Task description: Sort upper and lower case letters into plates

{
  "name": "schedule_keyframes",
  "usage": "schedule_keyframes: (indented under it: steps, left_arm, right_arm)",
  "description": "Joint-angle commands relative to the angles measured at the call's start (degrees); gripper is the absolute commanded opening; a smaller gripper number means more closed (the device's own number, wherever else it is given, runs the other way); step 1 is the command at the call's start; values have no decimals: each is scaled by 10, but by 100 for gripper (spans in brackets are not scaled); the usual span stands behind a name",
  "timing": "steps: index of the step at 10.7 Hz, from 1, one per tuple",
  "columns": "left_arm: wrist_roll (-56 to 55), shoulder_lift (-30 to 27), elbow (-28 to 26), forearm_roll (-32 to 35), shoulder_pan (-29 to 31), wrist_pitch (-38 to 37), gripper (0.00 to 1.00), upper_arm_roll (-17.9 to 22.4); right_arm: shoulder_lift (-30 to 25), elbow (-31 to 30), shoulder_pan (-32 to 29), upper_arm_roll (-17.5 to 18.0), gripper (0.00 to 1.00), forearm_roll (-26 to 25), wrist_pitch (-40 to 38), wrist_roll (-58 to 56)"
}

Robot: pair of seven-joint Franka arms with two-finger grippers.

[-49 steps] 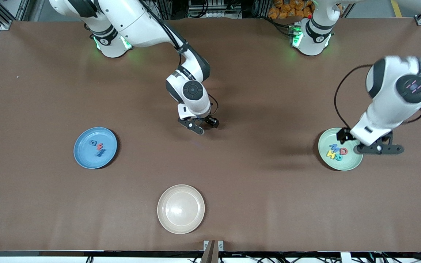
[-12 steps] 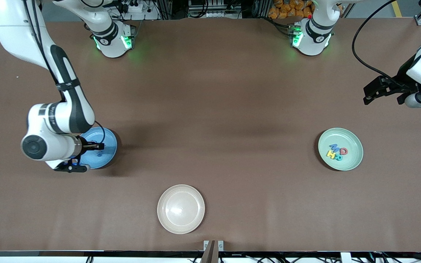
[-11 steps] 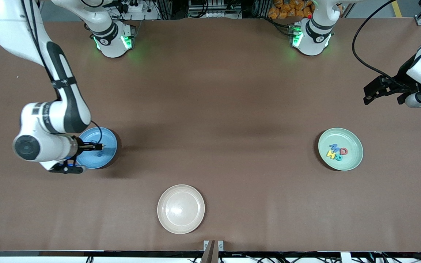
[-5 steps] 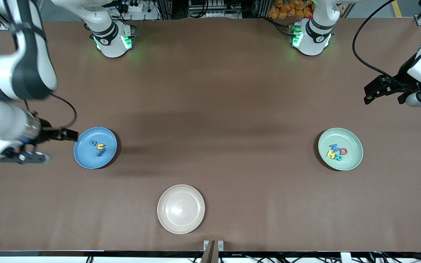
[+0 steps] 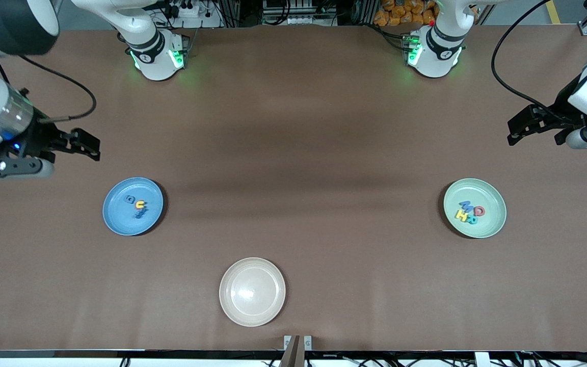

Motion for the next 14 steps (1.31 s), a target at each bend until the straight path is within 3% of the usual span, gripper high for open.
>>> schedule_keyframes:
  steps: [1, 7, 14]
  left_arm:
    - [10, -6, 0, -5, 3, -9, 100, -1]
    - [10, -6, 8, -3, 1, -9, 100, -2]
    - [10, -6, 10, -3, -1, -11, 100, -4]
  right_arm:
    - [-15, -1, -8, -13, 100, -6, -28, -5]
    - [-17, -5, 4, -33, 100, -6, -36, -3]
    - [-16, -5, 2, -32, 100, 3, -33, -3]
